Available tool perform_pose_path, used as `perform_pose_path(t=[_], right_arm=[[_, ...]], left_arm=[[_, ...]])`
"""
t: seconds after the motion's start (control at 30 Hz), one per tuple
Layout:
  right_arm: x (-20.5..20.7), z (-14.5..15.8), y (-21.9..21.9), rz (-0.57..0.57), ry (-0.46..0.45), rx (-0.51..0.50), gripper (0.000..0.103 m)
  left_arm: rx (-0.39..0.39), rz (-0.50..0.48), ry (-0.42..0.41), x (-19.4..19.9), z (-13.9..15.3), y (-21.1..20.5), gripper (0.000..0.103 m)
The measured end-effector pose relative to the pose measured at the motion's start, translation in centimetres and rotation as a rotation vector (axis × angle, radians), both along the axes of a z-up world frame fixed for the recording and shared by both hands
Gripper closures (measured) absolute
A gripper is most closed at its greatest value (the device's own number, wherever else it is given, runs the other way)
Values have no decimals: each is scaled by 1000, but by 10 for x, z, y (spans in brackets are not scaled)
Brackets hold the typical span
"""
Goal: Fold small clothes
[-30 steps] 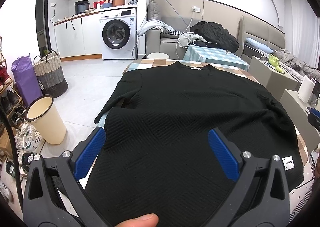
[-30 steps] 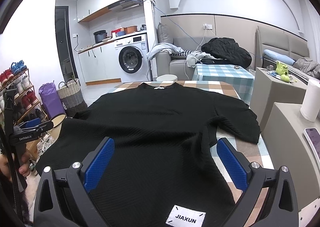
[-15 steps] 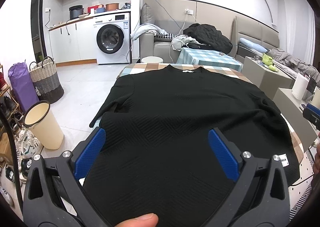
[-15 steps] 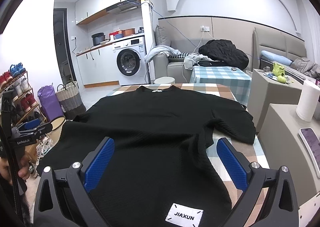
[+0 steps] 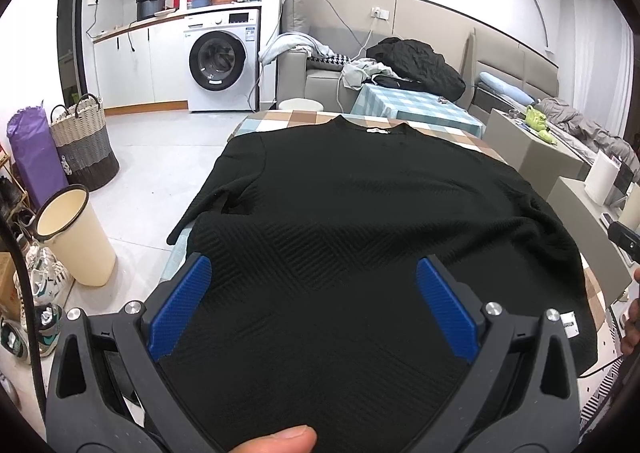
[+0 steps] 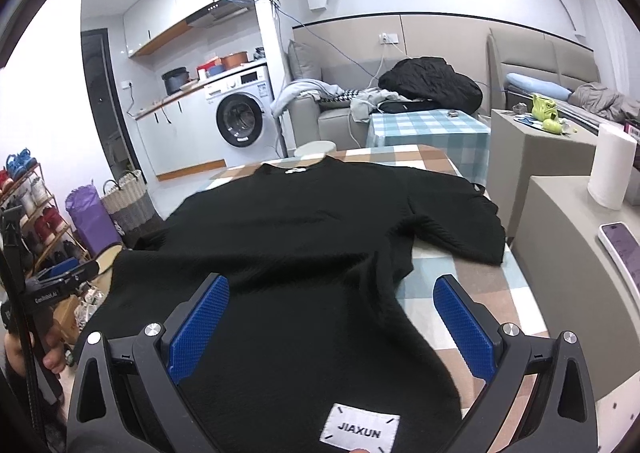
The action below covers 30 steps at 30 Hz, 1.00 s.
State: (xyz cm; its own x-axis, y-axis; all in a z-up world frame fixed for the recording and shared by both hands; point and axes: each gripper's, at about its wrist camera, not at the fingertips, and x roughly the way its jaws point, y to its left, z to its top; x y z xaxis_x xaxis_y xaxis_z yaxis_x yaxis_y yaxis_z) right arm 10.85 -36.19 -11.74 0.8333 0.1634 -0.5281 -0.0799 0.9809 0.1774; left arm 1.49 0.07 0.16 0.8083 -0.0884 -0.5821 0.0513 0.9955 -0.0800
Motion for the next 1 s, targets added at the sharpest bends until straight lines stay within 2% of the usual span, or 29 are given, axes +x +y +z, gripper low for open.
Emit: perform_pose_path(t=[0.13, 0.27, 0.37, 0.6, 0.67, 0.73, 0.83, 0.87, 1.0], right_arm=[[10, 1, -7, -23, 22, -5, 0], [27, -2, -30, -58, 67, 134, 0], [43, -9, -47, -95, 103, 197, 0], [71, -19, -63, -138, 151, 207, 10], [80, -21, -68, -145, 165, 206, 11], [87, -24, -72, -147, 168, 204, 14], [102, -31, -80, -162, 193, 197, 16], [107, -34, -84, -172, 205, 195, 19], [121, -43, -104, -229, 228, 168, 20]], left_arm=[[-1, 25, 21, 19, -3, 11, 1], [-8, 42, 28, 34, -4, 20, 1], [-11, 51, 30, 45, -4, 24, 1], [-13, 33, 44, 76, -9, 23, 2], [-9, 26, 48, 86, -11, 20, 5], [-13, 15, 62, 95, -13, 17, 16], [-6, 16, 80, 110, -18, 15, 25], [-4, 15, 81, 114, -19, 12, 25], [8, 28, 89, 124, -25, 14, 25]])
